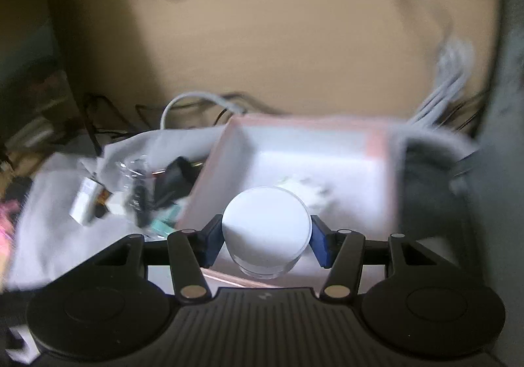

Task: Organize rigid objects
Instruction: 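Drop the card into the pink box with the left tool while the right tool carries the jar over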

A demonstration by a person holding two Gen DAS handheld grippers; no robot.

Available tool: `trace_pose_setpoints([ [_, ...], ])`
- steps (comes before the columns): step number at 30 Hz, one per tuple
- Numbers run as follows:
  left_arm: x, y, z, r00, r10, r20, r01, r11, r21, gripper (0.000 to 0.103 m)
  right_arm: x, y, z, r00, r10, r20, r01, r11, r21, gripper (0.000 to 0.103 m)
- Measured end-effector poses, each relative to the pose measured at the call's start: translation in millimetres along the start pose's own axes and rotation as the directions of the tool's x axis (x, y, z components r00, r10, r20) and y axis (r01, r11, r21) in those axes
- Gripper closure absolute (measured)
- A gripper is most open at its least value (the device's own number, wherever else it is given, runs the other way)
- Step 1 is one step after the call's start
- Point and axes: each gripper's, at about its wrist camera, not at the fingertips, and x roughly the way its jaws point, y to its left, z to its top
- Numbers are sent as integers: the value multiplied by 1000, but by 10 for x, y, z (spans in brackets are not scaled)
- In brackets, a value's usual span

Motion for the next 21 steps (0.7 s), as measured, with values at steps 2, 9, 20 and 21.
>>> trace_pose_setpoints([
  [2,-62,68,-47,1000,6,3,-6,1000,-2,33,299,-44,73,992,82,-92,-74,994,83,49],
  [9,-26,166,-157,1000,20,13,-20,1000,-21,33,872,29,128,985,40,-165,-31,998,59,49],
  [20,260,52,-60,999,39,-22,-37,996,79,33,559,168,16,998,3,-68,-11,992,-125,48],
  [21,270,50,-22,999,39,-11,-38,995,93,33,462,201,-41,999,-4,-44,-2,989,-148,48],
])
